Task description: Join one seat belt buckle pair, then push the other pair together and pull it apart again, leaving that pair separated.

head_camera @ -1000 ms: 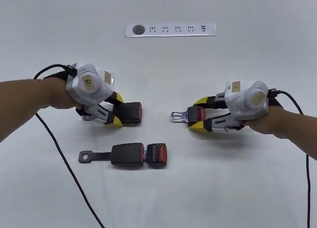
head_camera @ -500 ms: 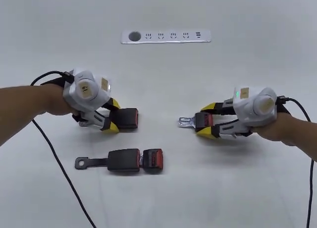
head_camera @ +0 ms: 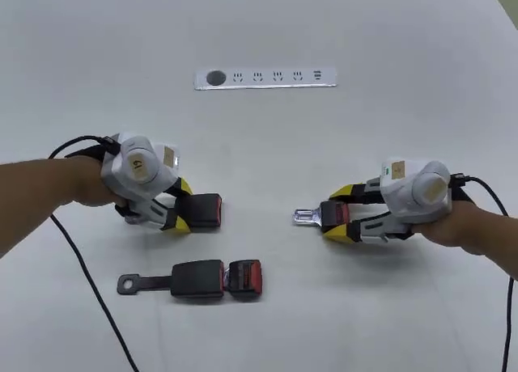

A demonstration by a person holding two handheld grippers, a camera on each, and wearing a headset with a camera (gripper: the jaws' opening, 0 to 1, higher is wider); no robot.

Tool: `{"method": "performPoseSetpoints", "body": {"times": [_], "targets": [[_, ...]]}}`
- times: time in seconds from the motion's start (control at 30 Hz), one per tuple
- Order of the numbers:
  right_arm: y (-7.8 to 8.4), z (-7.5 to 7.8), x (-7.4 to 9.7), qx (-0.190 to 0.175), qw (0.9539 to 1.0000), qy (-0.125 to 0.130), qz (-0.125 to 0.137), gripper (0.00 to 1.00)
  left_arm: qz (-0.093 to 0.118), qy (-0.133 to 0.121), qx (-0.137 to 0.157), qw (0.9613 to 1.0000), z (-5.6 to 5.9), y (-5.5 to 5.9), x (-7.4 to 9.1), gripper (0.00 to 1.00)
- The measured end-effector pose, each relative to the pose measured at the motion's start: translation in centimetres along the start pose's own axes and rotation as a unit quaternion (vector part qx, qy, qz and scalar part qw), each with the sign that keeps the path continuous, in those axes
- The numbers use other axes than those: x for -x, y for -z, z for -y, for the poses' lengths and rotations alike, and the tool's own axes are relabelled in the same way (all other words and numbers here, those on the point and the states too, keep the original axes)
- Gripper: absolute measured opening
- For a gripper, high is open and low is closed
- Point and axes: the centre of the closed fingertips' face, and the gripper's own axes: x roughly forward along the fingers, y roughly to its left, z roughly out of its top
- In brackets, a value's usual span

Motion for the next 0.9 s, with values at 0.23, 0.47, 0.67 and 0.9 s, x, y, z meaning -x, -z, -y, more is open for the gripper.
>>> {"method": "performPoseSetpoints", "body": {"times": [0.23, 0.47, 0.67, 0.9], "targets": [[-0.6, 0.3, 0.3, -0.074, 0.9968, 0.031, -0.001, 0.41, 0.001, -0.017, 0.031, 0.9994, 0.2, -0.5, -0.1, 0.37], [-1.2, 1.6, 2.0, -0.082, 0.9901, 0.112, 0.018, 0.58, 0.051, -0.050, 0.130, 0.9890, 0.3, -1.4, 0.4, 0.66], [-2.8, 1.0, 2.6, -0.101, 0.9813, 0.156, 0.048, 0.64, 0.096, -0.105, 0.199, 0.9696, -0.5, -2.1, 2.9, 0.79], [-4.7, 0.0, 2.8, -0.131, 0.9673, 0.202, 0.079, 0.76, 0.146, -0.172, 0.244, 0.9432, -0.5, -1.3, 6.3, 0.89]]}}
